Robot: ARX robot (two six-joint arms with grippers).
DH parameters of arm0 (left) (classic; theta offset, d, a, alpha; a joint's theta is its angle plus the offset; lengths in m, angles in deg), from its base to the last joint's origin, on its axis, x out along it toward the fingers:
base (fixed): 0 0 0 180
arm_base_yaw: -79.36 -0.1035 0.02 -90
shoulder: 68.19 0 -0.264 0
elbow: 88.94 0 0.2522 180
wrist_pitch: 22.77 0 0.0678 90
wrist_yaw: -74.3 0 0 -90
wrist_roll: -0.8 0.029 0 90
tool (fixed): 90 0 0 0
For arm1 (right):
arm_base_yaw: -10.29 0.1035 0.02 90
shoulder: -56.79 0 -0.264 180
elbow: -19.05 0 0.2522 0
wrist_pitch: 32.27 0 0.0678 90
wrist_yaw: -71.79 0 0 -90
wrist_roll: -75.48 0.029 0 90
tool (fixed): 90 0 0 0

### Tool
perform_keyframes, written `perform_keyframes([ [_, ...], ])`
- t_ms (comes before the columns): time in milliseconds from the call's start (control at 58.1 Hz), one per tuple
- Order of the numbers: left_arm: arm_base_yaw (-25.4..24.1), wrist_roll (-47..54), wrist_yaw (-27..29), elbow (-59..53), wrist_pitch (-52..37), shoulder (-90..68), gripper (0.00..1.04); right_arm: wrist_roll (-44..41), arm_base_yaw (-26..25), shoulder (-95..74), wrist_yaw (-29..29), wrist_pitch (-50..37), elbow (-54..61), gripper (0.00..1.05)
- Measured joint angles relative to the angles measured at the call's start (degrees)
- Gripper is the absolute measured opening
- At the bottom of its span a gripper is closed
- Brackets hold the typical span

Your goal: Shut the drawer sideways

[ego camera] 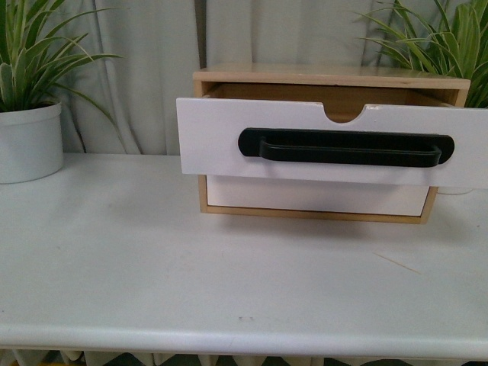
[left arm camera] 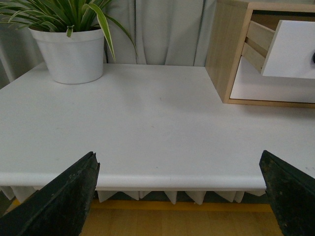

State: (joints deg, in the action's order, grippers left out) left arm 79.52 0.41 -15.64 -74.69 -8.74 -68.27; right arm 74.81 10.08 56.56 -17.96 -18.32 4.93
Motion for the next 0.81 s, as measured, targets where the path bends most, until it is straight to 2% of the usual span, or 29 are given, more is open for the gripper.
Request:
perform_keyframes([
  [705,0.0,0.0,0.0,0.0,0.0,0.0,0.99,0.0,0.0,0.0,0.1,0.0,0.0,0.96],
  [722,0.1,-0.3,0.8,0.0,0.1,-0.2,0.99,0.3,-1.1,-1.1,4.3,1.9,-0.7,0.96],
  [757,4.4,-5.4,14.6,2.7,6.4,-4.5,0.99,0.8,-4.1,-4.7,13.6,6.7,-2.9,0.96],
  [774,6.7,-7.6,19.6,4.5,9.8,-7.7,0.99,0.8,-5.8,-8.3,19.8,8.2,-4.3,0.96],
  [791,10.2,-13.2,30.9,6.9,13.8,-13.0,0.99,0.8,-6.4,-10.6,22.9,8.2,-4.9,0.96],
  [808,12.0,-16.3,36.2,8.0,15.5,-16.1,0.99,0.7,-6.8,-12.8,25.3,7.6,-5.5,0.96],
])
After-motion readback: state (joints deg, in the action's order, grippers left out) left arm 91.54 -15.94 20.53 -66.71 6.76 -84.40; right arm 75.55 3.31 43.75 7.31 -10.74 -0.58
